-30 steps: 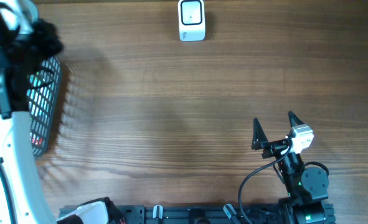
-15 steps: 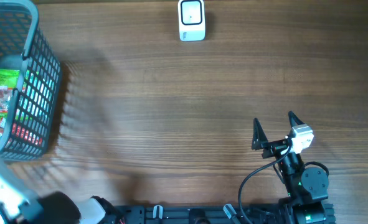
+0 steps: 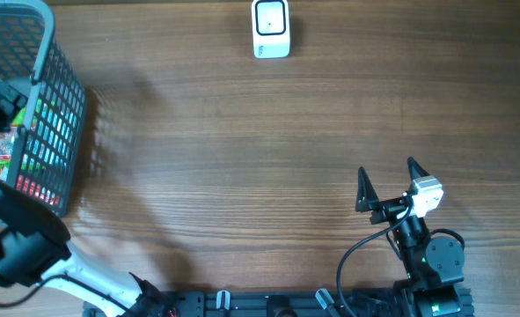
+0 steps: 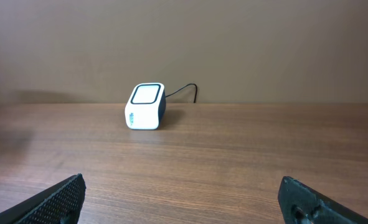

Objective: Scan the item barcode
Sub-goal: 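Reach the left gripper into the basket toward the pale green packet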

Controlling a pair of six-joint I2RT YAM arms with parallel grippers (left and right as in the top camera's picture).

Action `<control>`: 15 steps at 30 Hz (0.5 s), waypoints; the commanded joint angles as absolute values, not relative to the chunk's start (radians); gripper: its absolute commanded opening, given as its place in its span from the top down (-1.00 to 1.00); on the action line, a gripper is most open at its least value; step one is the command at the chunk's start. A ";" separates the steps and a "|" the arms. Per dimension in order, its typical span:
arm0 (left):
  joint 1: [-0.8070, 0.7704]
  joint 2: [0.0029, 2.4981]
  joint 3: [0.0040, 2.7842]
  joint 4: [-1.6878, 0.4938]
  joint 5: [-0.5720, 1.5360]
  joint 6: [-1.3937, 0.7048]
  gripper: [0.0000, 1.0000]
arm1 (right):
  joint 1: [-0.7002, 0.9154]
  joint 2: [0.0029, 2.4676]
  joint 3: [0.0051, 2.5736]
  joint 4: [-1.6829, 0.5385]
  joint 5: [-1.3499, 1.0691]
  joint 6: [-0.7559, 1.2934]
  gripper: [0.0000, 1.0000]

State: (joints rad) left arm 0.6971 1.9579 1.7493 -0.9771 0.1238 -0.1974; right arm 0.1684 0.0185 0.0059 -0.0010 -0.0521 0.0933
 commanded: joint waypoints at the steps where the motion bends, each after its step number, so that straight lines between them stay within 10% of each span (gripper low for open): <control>1: 0.704 2.023 1.760 -1.000 0.147 -0.156 -1.00 | 0.164 0.018 0.005 0.002 -0.060 0.108 -1.00; 15: 0.701 2.084 1.662 -0.999 0.174 -0.112 -1.00 | 0.164 0.018 0.005 0.002 -0.060 0.108 -0.99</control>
State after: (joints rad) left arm 0.6971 2.0682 1.6955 -1.0061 0.1547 -0.1242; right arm 0.1684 0.0185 0.0059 -0.0010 -0.0521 0.0933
